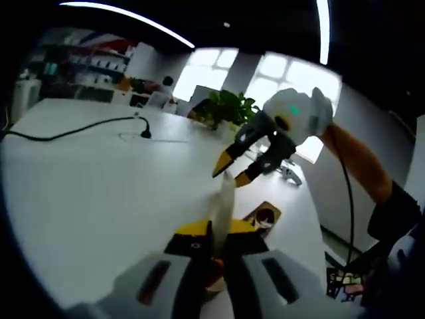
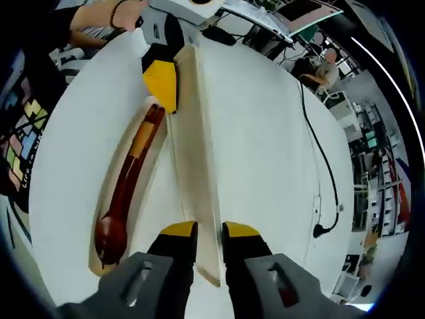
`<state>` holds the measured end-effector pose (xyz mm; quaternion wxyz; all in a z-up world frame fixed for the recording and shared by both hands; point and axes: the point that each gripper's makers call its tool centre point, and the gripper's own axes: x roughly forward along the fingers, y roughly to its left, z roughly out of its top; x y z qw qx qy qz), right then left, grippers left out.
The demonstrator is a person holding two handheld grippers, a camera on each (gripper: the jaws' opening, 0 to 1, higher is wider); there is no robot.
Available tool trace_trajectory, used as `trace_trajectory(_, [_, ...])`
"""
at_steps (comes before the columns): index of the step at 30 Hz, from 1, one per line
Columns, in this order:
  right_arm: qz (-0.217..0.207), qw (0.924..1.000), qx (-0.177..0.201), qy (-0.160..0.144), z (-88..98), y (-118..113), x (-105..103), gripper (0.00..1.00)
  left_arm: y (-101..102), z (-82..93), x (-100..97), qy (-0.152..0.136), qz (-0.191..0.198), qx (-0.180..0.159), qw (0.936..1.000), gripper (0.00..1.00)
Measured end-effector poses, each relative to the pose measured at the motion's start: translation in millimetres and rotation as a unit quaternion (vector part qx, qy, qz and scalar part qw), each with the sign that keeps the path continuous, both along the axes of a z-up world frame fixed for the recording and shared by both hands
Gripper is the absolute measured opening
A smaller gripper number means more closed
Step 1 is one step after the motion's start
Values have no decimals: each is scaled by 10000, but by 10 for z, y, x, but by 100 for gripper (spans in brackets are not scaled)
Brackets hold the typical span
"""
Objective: Arrange the utensils inside the cutlery case until each visible utensil rests in its matching compartment.
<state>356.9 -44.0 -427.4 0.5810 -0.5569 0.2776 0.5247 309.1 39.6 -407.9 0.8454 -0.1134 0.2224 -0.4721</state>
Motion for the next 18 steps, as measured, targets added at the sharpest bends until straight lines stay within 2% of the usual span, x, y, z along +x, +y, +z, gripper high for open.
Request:
trace_trajectory(2, [41,10000,-29,-36,3,-5,-7,12,37,-38,41,106,97,-55,9999,4])
trace_trajectory(5, [-289,9996,-66,3,31,-31,-44,7,63,-69,71,135,209,-111,9996,7])
trace_trajectory(6, [-364,9993,-73,14,35,-35,-59,5,94,-116,93,169,353,20,9992,8])
trace_trajectory(7, [-370,9992,-115,17,26,-32,-111,4,102,-102,128,129,480,-29,9988,10])
trace_trajectory(10, [-620,9980,-137,-36,47,-69,-138,4,99,-109,124,200,512,-91,9984,12])
trace_trajectory(13, [-729,9972,-76,-123,91,-68,-172,3,154,-43,201,-65,800,-147,9967,15])
trace_trajectory(15, [-1198,9926,167,-110,139,-58,-181,3,226,-15,249,81,1236,-256,9920,17])
trace_trajectory(17, [-1460,9884,233,-337,201,-81,-131,3,230,-15,200,76,1165,-225,9929,18])
trace_trajectory(18, [-1394,9892,152,-422,220,-99,-129,3,232,-33,169,84,1152,-177,9932,19])
